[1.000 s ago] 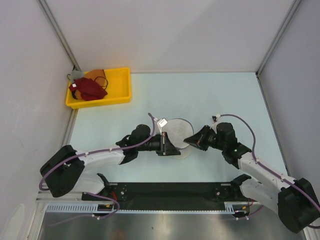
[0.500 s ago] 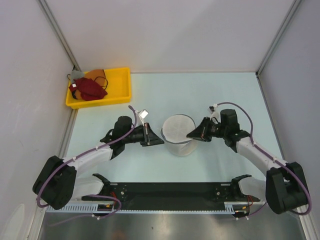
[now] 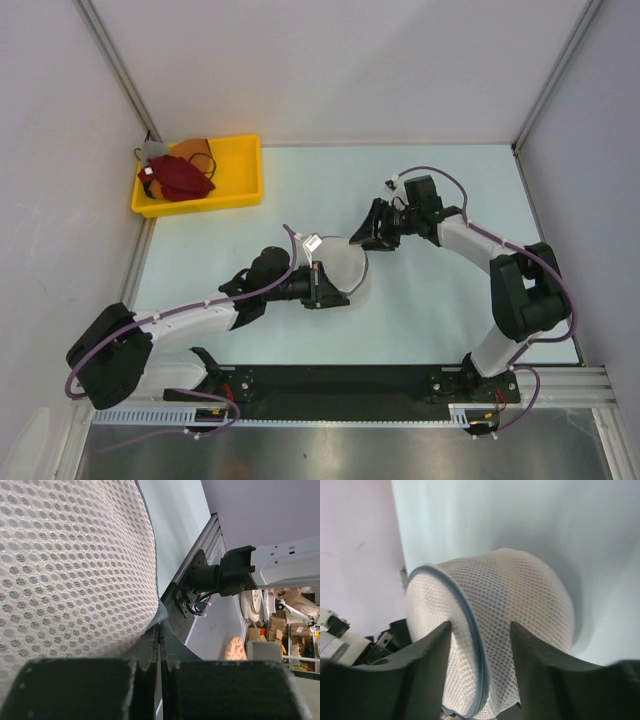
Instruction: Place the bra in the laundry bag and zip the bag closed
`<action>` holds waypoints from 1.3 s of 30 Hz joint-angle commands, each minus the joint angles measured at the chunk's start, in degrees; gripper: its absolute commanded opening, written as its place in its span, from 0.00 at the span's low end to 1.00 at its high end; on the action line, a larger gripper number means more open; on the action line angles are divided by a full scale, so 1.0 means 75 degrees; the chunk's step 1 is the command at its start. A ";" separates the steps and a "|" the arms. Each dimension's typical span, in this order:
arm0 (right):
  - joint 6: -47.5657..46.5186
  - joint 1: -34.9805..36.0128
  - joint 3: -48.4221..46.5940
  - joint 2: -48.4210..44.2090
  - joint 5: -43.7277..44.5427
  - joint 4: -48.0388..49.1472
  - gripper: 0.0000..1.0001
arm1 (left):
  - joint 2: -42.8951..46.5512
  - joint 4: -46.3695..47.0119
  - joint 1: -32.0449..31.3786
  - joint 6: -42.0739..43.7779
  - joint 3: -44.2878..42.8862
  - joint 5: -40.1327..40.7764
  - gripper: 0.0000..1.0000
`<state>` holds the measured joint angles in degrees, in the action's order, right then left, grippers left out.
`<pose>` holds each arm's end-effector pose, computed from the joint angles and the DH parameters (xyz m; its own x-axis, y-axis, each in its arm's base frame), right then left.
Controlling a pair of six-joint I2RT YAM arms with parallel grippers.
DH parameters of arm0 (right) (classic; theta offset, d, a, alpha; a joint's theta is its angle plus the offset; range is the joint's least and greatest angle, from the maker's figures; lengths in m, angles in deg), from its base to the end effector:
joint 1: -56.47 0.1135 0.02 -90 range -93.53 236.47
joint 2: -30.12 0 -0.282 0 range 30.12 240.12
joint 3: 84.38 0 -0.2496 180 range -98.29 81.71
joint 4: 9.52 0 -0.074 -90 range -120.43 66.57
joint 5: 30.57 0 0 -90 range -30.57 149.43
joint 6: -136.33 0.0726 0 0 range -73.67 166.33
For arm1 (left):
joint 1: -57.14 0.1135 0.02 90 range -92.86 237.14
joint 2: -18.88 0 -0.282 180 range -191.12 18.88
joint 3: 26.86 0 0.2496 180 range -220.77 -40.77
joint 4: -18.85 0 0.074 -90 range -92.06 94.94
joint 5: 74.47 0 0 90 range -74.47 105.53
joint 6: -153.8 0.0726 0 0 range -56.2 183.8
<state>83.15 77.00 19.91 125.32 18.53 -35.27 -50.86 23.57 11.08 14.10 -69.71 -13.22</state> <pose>0.3313 0.1748 0.2196 -0.9499 0.1280 -0.2851 -0.1593 0.5865 0.7942 0.1639 -0.2204 0.2132 -0.8866 -0.0436 -0.4605 0.4085 0.3933 -0.8237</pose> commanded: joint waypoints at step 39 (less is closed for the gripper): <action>0.2182 -0.0065 0.4268 -0.3319 0.0463 0.2856 0.00 | 0.1852 -0.0910 0.1568 0.0121 0.1293 -0.0408 0.00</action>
<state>104.11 81.07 52.17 99.42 22.88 -16.10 -45.70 24.53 16.55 12.84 -63.09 -14.23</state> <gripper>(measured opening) 0.025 0.006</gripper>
